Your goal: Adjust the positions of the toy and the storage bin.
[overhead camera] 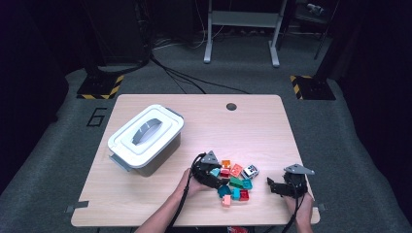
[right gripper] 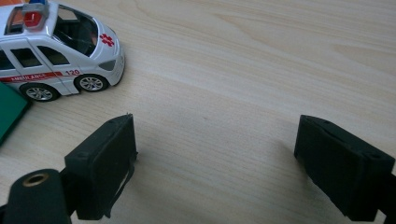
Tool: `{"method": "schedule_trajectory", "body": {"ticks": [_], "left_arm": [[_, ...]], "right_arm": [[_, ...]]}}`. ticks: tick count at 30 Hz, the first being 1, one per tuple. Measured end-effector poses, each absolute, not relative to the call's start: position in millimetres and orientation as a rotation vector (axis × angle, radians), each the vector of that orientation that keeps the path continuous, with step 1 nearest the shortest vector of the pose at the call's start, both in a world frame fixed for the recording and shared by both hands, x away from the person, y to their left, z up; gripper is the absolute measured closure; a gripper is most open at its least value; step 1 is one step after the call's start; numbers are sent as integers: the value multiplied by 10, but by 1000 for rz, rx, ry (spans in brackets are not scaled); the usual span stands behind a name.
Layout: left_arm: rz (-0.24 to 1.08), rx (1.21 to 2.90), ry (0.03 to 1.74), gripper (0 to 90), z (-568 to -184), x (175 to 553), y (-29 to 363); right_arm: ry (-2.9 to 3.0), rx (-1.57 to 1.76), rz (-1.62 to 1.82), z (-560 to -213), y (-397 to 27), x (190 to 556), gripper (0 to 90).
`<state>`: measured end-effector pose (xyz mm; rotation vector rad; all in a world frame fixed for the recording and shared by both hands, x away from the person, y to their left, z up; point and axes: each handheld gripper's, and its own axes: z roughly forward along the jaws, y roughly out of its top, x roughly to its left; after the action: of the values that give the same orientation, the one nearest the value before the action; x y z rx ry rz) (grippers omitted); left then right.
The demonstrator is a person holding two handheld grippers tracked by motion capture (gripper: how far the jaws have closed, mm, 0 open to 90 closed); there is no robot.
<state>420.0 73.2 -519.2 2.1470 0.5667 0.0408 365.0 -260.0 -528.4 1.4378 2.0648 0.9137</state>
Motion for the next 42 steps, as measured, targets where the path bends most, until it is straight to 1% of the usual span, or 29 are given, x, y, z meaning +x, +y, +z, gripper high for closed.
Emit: {"method": "schedule_trajectory", "body": {"ticks": [4,8,10,13,14,18,19,25,26,31,34,37,40,42], "left_arm": [[80,2125,585,250,-5078,4153,888],[111,2115,609,261,-5018,4117,1035],[100,2121,632,267,-5056,4120,1071],[75,2123,655,343,-5133,4120,1050],[64,2128,652,413,-5148,4118,1026],[64,2146,632,535,-5190,4100,899],[45,2148,620,544,-5199,4091,850],[32,2146,584,575,-5178,4064,709],[34,2148,587,566,-5169,4060,714],[47,2128,602,336,-5080,3997,864],[66,2112,606,250,-5019,3917,973],[85,2104,607,213,-4990,3799,1024],[96,2121,590,171,-5003,3674,1004],[109,2137,573,161,-5034,3574,964]], "right_arm": [[2066,1437,915,-5284,-2601,3649,124],[2065,1437,915,-5284,-2600,3649,124],[2065,1437,914,-5284,-2600,3649,124],[2063,1438,914,-5284,-2598,3649,125],[2063,1439,914,-5284,-2598,3648,125],[2064,1438,917,-5285,-2599,3649,125],[2063,1439,917,-5285,-2598,3649,126],[2063,1439,914,-5284,-2600,3648,128],[2063,1438,914,-5283,-2600,3648,128],[2063,1439,914,-5284,-2600,3648,128],[2063,1439,914,-5284,-2600,3648,128],[2063,1439,914,-5283,-2600,3648,128],[2063,1439,915,-5283,-2601,3648,129],[2063,1439,916,-5283,-2601,3647,129]]}}
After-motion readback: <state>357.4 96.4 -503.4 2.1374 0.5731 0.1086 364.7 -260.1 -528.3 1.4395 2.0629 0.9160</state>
